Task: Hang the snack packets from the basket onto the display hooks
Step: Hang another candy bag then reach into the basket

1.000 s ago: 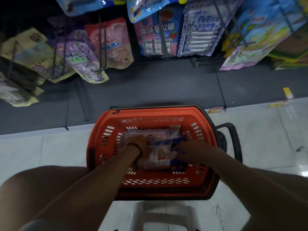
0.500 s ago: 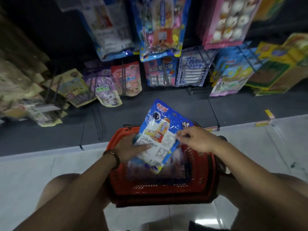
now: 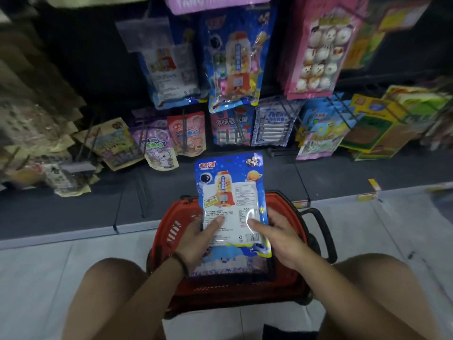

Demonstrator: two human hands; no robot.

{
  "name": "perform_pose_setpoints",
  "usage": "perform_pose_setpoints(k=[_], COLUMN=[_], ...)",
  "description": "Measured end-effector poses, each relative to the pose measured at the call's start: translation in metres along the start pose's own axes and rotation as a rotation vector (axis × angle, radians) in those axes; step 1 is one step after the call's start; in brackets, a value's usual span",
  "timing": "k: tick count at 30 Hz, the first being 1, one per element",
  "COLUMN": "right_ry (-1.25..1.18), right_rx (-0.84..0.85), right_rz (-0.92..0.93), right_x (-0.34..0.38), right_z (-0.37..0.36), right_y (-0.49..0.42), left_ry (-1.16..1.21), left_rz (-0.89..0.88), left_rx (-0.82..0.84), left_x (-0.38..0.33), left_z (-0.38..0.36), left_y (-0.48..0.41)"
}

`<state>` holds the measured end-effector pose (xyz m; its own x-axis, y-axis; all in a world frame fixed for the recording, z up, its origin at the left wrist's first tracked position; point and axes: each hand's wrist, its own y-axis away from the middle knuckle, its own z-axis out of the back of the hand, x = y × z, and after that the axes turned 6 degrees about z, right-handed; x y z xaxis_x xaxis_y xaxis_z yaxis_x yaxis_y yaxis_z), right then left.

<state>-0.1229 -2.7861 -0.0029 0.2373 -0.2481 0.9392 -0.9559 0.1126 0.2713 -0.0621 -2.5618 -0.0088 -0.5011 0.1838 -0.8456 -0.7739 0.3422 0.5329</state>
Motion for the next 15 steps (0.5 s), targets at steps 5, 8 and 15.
perform_pose_setpoints(k=[5, 8, 15], right_ry=[0.128, 0.279, 0.620], right_rx=[-0.101, -0.129, 0.067], right_rz=[0.094, 0.240, 0.374], right_x=[-0.004, -0.007, -0.011], right_z=[-0.012, -0.027, -0.040], right_y=[-0.002, 0.001, 0.007], left_ry=[-0.162, -0.120, 0.139], left_rz=[-0.204, -0.272, -0.210], left_rx=[-0.382, -0.244, -0.194], left_x=[0.005, 0.001, -0.003], left_z=[-0.011, -0.031, -0.030], left_y=[-0.004, 0.001, 0.010])
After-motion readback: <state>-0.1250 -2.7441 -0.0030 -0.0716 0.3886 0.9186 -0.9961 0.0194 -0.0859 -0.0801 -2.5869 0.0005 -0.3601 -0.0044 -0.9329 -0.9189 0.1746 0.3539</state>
